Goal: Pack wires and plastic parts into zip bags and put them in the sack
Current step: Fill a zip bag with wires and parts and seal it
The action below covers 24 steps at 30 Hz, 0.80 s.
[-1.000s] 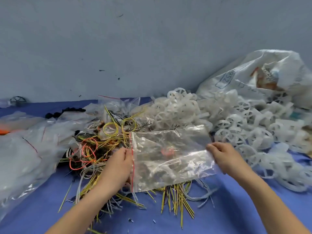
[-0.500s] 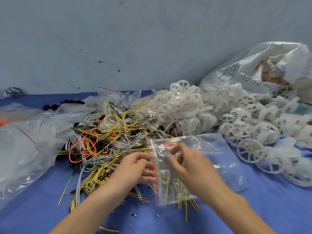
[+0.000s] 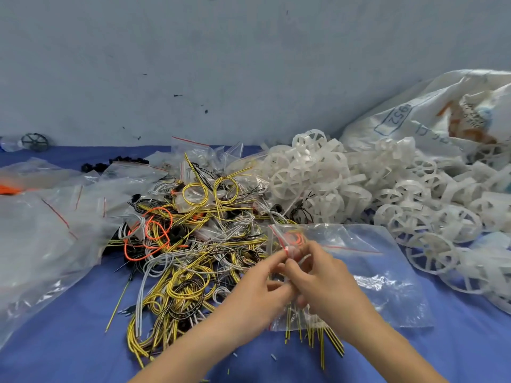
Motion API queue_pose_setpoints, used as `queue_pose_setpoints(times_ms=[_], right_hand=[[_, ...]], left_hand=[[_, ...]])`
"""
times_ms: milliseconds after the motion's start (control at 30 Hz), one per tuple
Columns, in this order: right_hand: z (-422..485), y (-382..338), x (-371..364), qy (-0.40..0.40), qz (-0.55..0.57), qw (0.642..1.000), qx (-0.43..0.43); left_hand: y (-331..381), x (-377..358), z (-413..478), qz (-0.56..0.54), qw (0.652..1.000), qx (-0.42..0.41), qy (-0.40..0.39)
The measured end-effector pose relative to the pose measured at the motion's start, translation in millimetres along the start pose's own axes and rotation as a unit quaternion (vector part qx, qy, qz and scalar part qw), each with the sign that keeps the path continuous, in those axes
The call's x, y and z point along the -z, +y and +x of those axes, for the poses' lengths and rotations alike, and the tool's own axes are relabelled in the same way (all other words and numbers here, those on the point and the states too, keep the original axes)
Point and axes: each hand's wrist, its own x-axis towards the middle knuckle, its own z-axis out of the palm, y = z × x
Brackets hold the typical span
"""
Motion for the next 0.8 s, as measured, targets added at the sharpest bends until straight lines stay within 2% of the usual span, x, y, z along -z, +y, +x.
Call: queue_pose_setpoints(times_ms=[133,200,267,333,400,467,667,733,800], right_hand=[[-2.3,1.7,0.5,0.02,-0.002,1.0,-0.007],[-4.1,2.5,3.1,0.041,-0.056,0.998,0.011],[-7.3,0.0,6.7,0.079,-0.117,0.989,0.045],[-11.7,-5.9,10.0,0.136,-0.137,0.977,0.087],[-16.1,-11.6,11.6,0.17,-0.143,0.968,0.112],[-19.0,-13.0,10.0,0.154,-0.155,0.969,0.115],[-17.3,-0.1,-0.6,0.003,-0.244,0.965,0.098],[-17.7,1.5,-4.9,-0.014,-0.247,0.964,0.101],[-17.4,2.1,-5.3,0.003,-0.247,0.964,0.102]], left_hand=[[2.6,-4.5,-1.5,0.004,1.0,0.012,-0.019],[1.5,-6.7,-2.9,0.016,0.999,0.032,-0.027],[-3.3,-7.4,-0.9,-0.007,0.996,0.092,-0.011],[-3.6,-6.3,2.5,-0.06,0.985,0.16,0.009],[-0.1,-5.4,4.9,-0.082,0.978,0.192,0.019],[1.2,-5.2,5.4,-0.073,0.979,0.188,0.015],[5.0,-8.5,1.5,-0.076,0.984,0.159,0.014],[7.8,-7.4,1.6,-0.087,0.985,0.148,0.017],[14.1,-5.9,1.5,-0.087,0.986,0.142,0.01]])
